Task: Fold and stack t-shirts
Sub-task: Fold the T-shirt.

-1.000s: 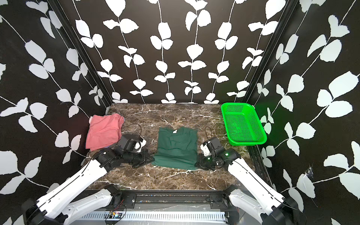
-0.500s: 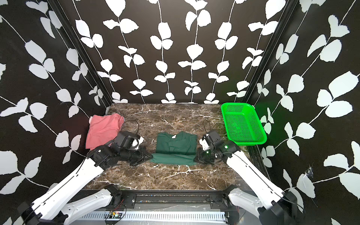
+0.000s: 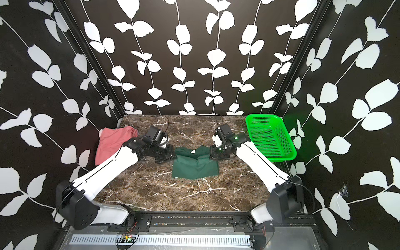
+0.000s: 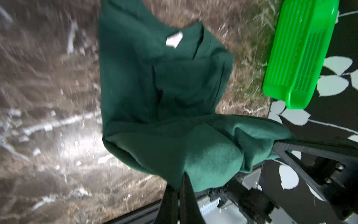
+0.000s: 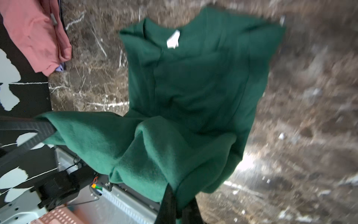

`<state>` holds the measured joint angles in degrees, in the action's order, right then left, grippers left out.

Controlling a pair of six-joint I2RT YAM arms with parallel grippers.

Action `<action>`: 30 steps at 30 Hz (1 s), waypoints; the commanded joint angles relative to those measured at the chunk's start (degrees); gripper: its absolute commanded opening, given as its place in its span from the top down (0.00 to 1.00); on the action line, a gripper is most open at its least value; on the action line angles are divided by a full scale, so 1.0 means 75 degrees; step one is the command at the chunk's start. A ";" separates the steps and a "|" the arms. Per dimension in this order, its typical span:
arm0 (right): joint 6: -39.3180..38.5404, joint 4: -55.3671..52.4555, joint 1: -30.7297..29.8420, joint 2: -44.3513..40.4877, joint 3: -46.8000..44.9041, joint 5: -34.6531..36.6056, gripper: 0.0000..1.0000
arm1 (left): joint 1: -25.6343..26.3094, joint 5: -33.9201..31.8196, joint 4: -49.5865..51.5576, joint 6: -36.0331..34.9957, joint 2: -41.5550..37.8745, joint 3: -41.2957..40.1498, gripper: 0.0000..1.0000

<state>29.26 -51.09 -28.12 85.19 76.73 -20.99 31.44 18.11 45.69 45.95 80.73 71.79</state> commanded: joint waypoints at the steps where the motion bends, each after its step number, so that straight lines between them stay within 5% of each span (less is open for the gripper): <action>1: -0.0637 0.0217 0.0184 0.0277 0.0275 0.0276 1.00 | -0.0250 -0.0077 -0.0101 -0.0565 0.0279 0.0430 1.00; 15: -0.1528 0.1578 0.1292 0.2011 0.0349 0.0462 1.00 | -0.1204 0.0549 -0.0937 -0.1450 0.2529 0.1118 0.98; 16: -0.1569 0.1898 0.1333 0.2309 0.0372 0.0439 0.94 | -0.1254 0.0658 -0.1166 -0.1485 0.2835 0.1204 0.87; 18: -0.1668 0.2304 0.1424 0.2988 0.0583 0.0303 0.39 | -0.1380 0.0897 -0.1644 -0.1485 0.3428 0.1385 0.73; 21: -0.1867 0.2512 0.1466 0.3808 0.1164 0.0270 0.13 | -0.1543 0.1047 -0.2037 -0.1508 0.4206 0.2006 0.34; 22: -0.1931 0.2571 0.1460 0.3945 0.1351 0.0340 0.03 | -0.1566 0.0882 -0.1890 -0.1603 0.4428 0.2334 0.29; 26: -0.2044 0.2554 0.1480 0.3890 0.1866 0.0492 0.01 | -0.1681 0.0116 -0.1655 -0.1759 0.4489 0.2872 0.23; 30: -0.1942 0.2464 0.1462 0.3102 0.1544 0.0298 0.09 | -0.1743 0.0233 -0.1811 -0.1469 0.3922 0.2463 0.25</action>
<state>15.14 -32.86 -17.12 114.26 87.57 -18.26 18.63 20.36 32.95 34.65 116.14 90.67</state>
